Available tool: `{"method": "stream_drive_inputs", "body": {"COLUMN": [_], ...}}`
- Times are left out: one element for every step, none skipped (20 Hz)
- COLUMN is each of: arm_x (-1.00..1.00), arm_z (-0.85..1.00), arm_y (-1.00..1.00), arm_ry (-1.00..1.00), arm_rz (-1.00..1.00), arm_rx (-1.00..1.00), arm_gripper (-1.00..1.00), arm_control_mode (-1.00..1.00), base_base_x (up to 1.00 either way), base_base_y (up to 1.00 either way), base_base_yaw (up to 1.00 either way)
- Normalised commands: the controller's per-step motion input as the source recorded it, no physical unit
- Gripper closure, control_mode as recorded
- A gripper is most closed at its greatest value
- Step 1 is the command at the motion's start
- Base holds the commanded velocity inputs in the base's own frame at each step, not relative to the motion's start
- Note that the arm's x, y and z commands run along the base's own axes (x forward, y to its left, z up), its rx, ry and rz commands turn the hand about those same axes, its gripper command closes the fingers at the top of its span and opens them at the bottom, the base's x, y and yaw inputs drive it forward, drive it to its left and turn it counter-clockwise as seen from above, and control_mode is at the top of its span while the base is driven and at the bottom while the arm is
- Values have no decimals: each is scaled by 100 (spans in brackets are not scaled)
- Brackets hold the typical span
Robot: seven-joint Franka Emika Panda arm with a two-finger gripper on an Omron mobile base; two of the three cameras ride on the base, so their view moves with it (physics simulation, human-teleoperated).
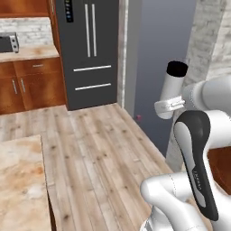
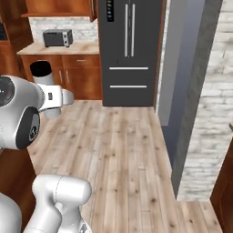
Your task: Pick the milk, bottled water, water bottle from the counter and place them in the open cabinet.
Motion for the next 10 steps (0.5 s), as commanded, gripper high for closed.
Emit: {"method": "stream_drive_inputs", "body": {"arm_x": [0, 0, 0, 0, 0, 0, 0, 0, 0, 0], "arm_z": [0, 0, 0, 0, 0, 0, 0, 0, 0, 0], "arm_y": [0, 0, 0, 0, 0, 0, 0, 0, 0, 0], "arm_ry": [0, 0, 0, 0, 0, 0, 0, 0, 0, 0], "arm_rz": [0, 0, 0, 0, 0, 0, 0, 0, 0, 0], "arm_rx": [0, 0, 0, 0, 0, 0, 0, 0, 0, 0], "arm_gripper": [100, 100, 100, 100, 100, 100, 100, 100, 100, 100], "arm_control_mode": [100, 100, 100, 100, 100, 100, 100, 100, 100, 100], "base_base_x": [100, 98, 91, 91, 86, 91, 86, 88, 86, 86], "base_base_y": [0, 0, 0, 0, 0, 0, 0, 0, 0, 0], "base_base_yaw": [0, 0, 0, 0, 0, 1, 1, 2, 2, 2]}}
